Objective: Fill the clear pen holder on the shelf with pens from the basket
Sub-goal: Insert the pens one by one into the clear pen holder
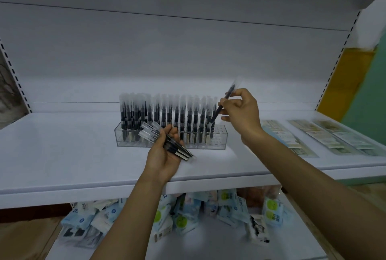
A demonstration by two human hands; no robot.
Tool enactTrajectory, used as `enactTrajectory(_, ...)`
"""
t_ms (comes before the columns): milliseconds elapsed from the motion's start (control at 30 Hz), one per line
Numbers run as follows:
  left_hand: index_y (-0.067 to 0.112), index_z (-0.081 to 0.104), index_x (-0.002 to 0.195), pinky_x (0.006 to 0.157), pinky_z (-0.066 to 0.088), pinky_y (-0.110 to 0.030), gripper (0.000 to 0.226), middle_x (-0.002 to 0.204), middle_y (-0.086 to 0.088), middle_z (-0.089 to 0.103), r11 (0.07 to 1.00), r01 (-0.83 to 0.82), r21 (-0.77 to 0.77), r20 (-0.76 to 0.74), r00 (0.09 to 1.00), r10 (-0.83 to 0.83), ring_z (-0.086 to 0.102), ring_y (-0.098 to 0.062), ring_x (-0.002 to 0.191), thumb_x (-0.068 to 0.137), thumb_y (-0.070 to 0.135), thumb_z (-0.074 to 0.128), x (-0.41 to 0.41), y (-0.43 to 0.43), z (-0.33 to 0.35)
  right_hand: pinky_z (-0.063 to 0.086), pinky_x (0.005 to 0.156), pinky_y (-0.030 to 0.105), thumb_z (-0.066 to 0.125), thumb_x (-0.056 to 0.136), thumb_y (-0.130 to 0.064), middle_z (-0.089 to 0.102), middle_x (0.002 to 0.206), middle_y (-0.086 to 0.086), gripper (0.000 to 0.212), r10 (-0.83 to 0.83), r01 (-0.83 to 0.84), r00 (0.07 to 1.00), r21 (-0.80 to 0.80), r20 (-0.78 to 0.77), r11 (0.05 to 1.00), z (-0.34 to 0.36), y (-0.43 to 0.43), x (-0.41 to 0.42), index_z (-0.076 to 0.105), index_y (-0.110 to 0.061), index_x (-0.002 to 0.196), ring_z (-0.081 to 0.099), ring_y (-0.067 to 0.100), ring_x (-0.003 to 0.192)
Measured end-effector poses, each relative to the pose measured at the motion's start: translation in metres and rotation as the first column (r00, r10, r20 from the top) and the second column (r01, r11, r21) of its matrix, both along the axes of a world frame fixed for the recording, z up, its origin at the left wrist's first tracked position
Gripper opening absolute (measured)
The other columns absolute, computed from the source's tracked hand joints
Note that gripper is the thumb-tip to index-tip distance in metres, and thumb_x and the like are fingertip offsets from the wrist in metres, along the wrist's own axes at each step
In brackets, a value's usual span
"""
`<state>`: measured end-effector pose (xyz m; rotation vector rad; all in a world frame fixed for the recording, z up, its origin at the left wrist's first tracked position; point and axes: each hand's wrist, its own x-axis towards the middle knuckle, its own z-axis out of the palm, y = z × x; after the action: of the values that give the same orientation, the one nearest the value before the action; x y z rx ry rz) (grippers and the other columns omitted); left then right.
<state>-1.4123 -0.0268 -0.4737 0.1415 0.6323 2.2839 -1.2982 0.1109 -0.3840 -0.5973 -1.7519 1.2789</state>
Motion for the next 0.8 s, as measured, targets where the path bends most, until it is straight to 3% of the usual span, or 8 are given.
enactTrajectory(100,0.014,0.063,0.103,0.08,0.046,-0.026,0.026,0.075,0.003,0.071,1.0,-0.002,0.0,-0.009,1.0,0.002,0.064,-0.006,0.06,0.1,0.03,0.042,0.0,0.0,0.0,0.055,0.081,0.049,0.065,0.088,-0.019,0.069,0.082,0.001,0.019,-0.073,0.069,0.997,0.087,0.034,0.994,-0.005,0.003,-0.009,0.049,-0.028,0.083,0.07,0.021,0.076)
enactTrajectory(167,0.014,0.063,0.103,0.08,0.046,-0.026,0.027,0.075,0.003,0.071,1.0,-0.001,-0.001,-0.009,1.0,0.001,0.064,-0.006,0.06,0.1,0.03,0.042,0.0,0.0,0.0,0.054,0.08,0.051,0.066,0.086,-0.023,0.068,0.082,-0.002,0.022,-0.127,0.117,0.99,0.152,0.059,0.981,-0.011,0.005,-0.014,0.047,-0.032,0.081,0.069,0.024,0.077)
enactTrajectory(400,0.014,0.063,0.105,0.078,0.047,-0.027,0.026,0.077,0.003,0.07,1.0,0.0,-0.015,-0.007,1.0,0.0,0.062,-0.007,0.066,0.1,0.031,0.043,-0.002,0.002,-0.002,0.048,0.07,0.03,0.065,0.088,-0.025,0.067,0.084,-0.003,0.016,-0.252,0.223,0.965,0.264,0.078,0.938,-0.022,0.017,-0.02,0.052,-0.021,0.097,0.068,0.021,0.078)
enactTrajectory(600,0.015,0.063,0.106,0.078,0.047,-0.026,0.027,0.077,0.004,0.07,1.0,0.001,-0.013,-0.016,1.0,-0.001,0.063,-0.007,0.066,0.1,0.031,0.043,-0.003,0.002,-0.004,0.053,0.071,0.034,0.067,0.087,-0.026,0.068,0.081,-0.002,0.017,-0.245,0.207,0.964,0.295,0.1,0.933,-0.029,0.019,-0.026,0.055,-0.02,0.097,0.069,0.022,0.075)
enactTrajectory(800,0.016,0.063,0.106,0.077,0.046,-0.025,0.027,0.078,0.005,0.07,1.0,0.01,-0.012,-0.022,1.0,-0.01,0.062,-0.006,0.066,0.1,0.031,0.041,-0.002,0.003,-0.003,0.042,0.063,0.025,0.068,0.086,-0.027,0.07,0.085,0.0,0.017,-0.274,0.178,0.926,0.34,0.259,0.923,-0.041,0.017,-0.025,0.06,-0.018,0.098,0.065,0.018,0.077)
